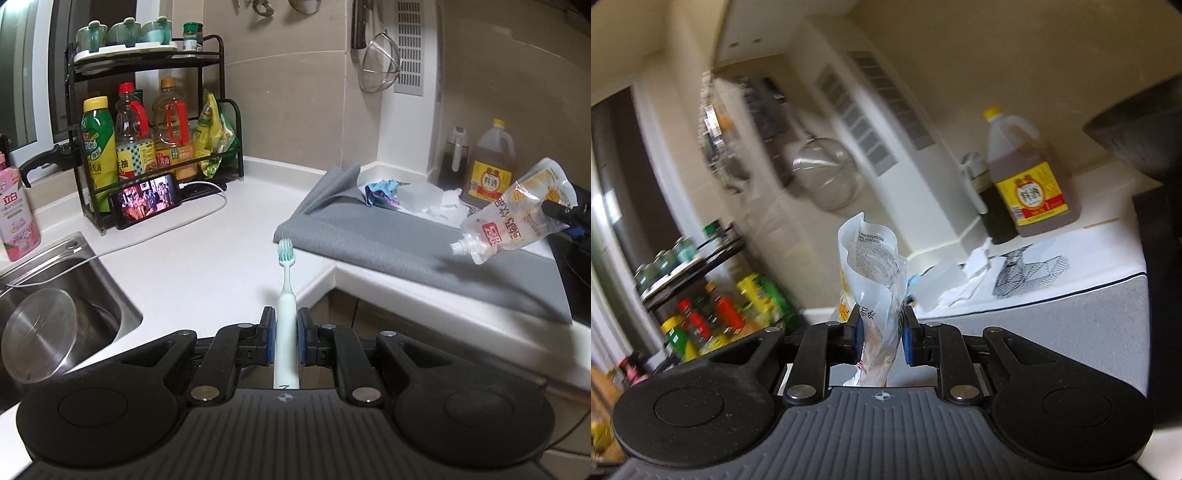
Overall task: Collect trash
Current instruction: 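Carry the toothbrush and drink pouch down over the blue bin with both tools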
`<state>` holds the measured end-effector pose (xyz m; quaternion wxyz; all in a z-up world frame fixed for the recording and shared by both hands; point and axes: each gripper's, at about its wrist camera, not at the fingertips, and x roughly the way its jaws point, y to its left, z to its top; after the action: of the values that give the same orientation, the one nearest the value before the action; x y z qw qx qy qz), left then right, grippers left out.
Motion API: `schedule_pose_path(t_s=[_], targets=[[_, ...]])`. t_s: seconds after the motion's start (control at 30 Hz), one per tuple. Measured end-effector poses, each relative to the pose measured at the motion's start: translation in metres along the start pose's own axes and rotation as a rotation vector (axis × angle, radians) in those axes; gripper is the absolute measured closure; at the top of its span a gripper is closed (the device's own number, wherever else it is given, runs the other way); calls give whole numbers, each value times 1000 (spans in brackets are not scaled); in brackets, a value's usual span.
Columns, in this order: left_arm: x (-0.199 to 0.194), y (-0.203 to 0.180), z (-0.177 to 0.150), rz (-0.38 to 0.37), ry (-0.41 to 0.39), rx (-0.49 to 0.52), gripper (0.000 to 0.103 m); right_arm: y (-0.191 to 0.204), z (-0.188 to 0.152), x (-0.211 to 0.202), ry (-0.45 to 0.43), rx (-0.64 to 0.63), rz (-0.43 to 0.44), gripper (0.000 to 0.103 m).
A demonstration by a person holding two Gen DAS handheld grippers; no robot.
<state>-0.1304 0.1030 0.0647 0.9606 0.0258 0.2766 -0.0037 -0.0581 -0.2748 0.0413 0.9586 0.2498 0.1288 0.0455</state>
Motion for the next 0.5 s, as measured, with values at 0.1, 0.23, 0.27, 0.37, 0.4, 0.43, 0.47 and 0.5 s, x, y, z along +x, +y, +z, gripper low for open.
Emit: schedule_pose_path(t_s=[0.1,0.23,0.27,0.37,0.4,0.43,0.47,0.5], targets=[[-10,2,-13,-7,4,4,90,13,-10,-23,33,-37,32,81],[-18,4,-28,-8,15,0,90,25,-29,-49,94,-80,51,81],[-19,4,-32,-6,19,-2,90,28,-35,-54,114,-88,52,81],[-20,5,-43,4,32,-3,90,34,-51,-67,167,-115,57,81],[-21,4,-46,8,40,-4,90,37,-56,-69,181,-127,56,81],[-20,4,-50,8,52,-6,90,39,-61,-72,196,-137,55,81],[-19,3,-54,8,65,-9,90,41,-67,-74,209,-148,54,81],[-18,2,-57,9,77,-10,90,43,-73,-74,224,-158,53,81]])
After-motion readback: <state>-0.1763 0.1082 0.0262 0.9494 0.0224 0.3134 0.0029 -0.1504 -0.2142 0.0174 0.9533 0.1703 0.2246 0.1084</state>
